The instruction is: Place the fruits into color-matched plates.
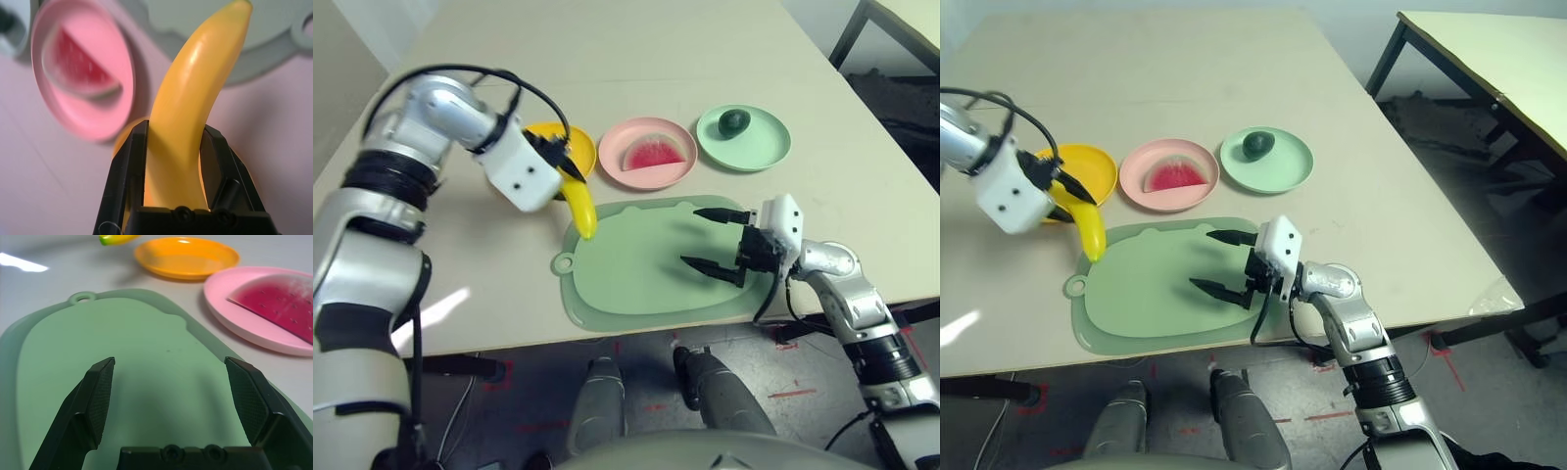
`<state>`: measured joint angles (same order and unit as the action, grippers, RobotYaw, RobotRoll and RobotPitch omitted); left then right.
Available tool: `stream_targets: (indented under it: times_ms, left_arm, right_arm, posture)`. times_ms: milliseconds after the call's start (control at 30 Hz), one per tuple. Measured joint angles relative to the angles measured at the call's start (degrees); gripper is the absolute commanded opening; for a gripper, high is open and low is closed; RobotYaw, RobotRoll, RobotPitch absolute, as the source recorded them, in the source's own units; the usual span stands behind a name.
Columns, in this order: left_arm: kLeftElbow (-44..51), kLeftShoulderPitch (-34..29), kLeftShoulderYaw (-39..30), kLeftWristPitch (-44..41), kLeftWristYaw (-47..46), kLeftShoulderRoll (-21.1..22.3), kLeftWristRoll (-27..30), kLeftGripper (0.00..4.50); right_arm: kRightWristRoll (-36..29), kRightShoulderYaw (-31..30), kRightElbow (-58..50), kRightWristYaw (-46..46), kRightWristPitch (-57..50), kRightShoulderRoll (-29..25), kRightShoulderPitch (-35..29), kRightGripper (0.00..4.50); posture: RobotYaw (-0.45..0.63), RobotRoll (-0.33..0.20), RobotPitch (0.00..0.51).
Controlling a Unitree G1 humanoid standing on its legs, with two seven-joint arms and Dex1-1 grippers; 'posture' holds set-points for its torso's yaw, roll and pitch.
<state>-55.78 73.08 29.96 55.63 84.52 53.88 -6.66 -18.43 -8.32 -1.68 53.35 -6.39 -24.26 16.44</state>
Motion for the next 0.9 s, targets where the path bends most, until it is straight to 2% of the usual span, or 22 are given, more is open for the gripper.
stream_targets:
  times_ms: [133, 267, 367, 567, 833, 867, 900]
  left_arm:
    - [-5.81, 1.50, -0.93, -0.24, -9.77, 1.45, -8.06, 1.59]
    - [-10.58, 1.35, -0.56, -1.37, -22.95, 2.02, -17.09, 1.59]
    - [-12.95, 0.78, -0.46, -2.63, -29.79, 1.44, -21.06, 1.59]
    - [-16.83, -0.25, 0.86, -7.50, -43.16, -2.54, -28.32, 1.59]
    - [-18.77, -1.12, 3.03, -10.31, -53.01, -3.51, -34.08, 1.59]
    - [-18.83, -1.34, 3.25, -10.11, -53.68, -3.51, -34.49, 2.31]
    - [-18.90, -1.58, 3.30, -9.71, -54.16, -3.54, -34.78, 2.55]
  right_arm:
    - [-0.12, 0.09, -2.50, -3.44, -3.52, 1.75, -0.13, 4.50]
    - [-2.95, 1.43, -5.08, -6.91, -7.80, 4.23, -1.55, 4.50]
    - [-4.32, 2.28, -6.69, -7.72, -9.17, 4.49, -2.06, 4.50]
    - [-3.27, 1.64, -8.08, -6.33, -7.69, 2.91, -3.57, 4.50]
    - [-2.25, 0.82, -10.07, -5.85, -6.65, 1.48, -6.40, 4.50]
    - [-2.15, 0.82, -10.10, -5.85, -6.58, 1.48, -6.42, 4.50]
    - [-2.03, 0.82, -10.10, -5.85, -6.52, 1.47, -6.42, 4.50]
  posture:
    - [-0.04, 0.000, 0.194]
    - [-0.05, 0.000, 0.198]
    - [-0.06, 0.000, 0.200]
    - [-0.07, 0.000, 0.203]
    - [-0.09, 0.000, 0.203]
    - [-0.09, 0.000, 0.204]
    - [-0.09, 0.000, 0.204]
